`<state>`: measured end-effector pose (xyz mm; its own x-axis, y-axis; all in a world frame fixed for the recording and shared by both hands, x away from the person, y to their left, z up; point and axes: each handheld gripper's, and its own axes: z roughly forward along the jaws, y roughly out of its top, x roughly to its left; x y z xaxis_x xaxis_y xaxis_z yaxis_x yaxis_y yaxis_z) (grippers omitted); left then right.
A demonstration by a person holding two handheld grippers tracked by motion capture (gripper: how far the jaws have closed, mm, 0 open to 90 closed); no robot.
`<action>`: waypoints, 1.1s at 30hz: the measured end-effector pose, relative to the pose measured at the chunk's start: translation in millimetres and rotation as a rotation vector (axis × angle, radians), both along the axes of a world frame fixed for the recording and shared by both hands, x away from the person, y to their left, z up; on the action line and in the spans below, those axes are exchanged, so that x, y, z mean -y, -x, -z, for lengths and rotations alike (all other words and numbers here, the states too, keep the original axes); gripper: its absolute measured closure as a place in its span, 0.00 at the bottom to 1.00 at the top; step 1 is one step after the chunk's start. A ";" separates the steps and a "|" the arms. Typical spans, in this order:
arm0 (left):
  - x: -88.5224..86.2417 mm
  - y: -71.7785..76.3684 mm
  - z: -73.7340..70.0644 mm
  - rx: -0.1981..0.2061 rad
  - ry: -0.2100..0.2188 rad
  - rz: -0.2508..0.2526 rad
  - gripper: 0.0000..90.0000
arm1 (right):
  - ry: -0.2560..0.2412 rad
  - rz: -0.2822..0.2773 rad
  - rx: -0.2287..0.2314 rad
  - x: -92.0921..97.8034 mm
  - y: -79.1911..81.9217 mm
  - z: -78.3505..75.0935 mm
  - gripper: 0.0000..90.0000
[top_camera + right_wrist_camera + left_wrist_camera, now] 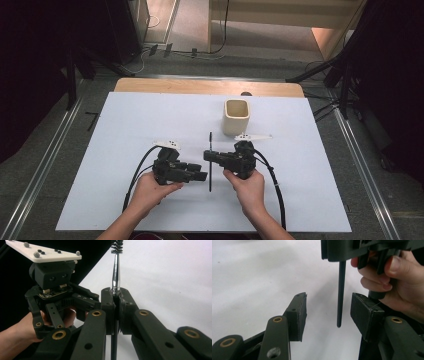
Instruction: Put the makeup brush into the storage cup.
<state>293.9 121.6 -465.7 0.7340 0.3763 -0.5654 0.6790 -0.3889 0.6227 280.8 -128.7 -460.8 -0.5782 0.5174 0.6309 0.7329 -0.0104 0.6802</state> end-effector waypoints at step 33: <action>-32.0 1.3 -9.0 0.144 -0.182 -0.019 0.52 | 0.041 0.018 -0.034 15.3 -7.1 1.8 0.95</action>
<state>292.6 153.5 -456.7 0.7939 0.4772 -0.3768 0.5965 -0.4911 0.6349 287.8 -144.0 -462.7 -0.5472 0.5533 0.6280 0.7556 0.0039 0.6550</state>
